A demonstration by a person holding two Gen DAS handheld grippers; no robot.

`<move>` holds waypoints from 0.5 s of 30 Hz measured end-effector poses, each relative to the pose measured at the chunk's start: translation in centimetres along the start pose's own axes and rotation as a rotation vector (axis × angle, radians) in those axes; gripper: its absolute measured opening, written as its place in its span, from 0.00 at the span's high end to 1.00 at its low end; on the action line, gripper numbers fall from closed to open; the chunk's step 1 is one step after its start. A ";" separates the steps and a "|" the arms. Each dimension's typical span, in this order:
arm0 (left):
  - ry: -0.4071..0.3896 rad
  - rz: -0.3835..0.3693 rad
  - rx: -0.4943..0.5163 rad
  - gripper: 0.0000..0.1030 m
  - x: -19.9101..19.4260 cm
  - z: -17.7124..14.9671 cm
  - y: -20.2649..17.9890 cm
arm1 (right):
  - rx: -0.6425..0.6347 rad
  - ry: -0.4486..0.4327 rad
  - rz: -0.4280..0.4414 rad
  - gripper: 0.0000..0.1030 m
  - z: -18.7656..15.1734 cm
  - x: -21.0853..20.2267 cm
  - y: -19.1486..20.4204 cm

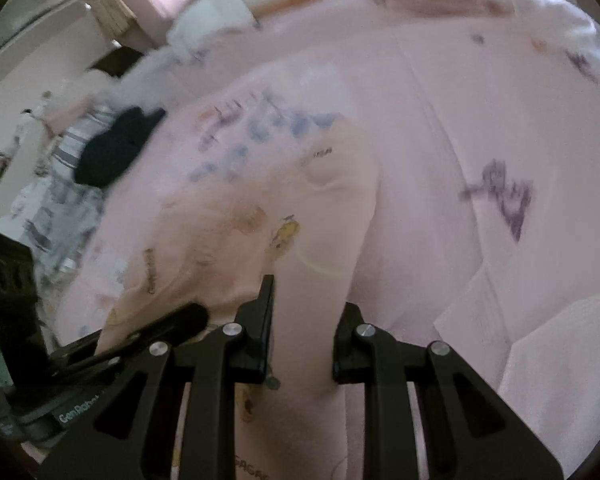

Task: Fold small clothes
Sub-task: 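Open both grippers and withdraw them from the folded bundle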

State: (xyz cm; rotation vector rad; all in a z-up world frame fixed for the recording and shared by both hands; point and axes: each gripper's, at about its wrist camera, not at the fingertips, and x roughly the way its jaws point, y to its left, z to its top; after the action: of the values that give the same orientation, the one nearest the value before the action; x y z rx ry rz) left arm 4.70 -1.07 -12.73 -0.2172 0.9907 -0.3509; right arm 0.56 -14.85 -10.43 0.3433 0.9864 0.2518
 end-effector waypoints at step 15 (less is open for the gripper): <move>-0.010 0.047 0.016 0.31 -5.0 0.3 1.6 | -0.020 -0.024 -0.164 0.44 -0.3 -4.7 -1.3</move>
State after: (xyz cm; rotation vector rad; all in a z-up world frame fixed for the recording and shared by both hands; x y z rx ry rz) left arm 2.78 2.32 -9.15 -0.1807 0.9813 -0.3150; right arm -2.06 -17.72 -7.51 0.2448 0.9823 0.1084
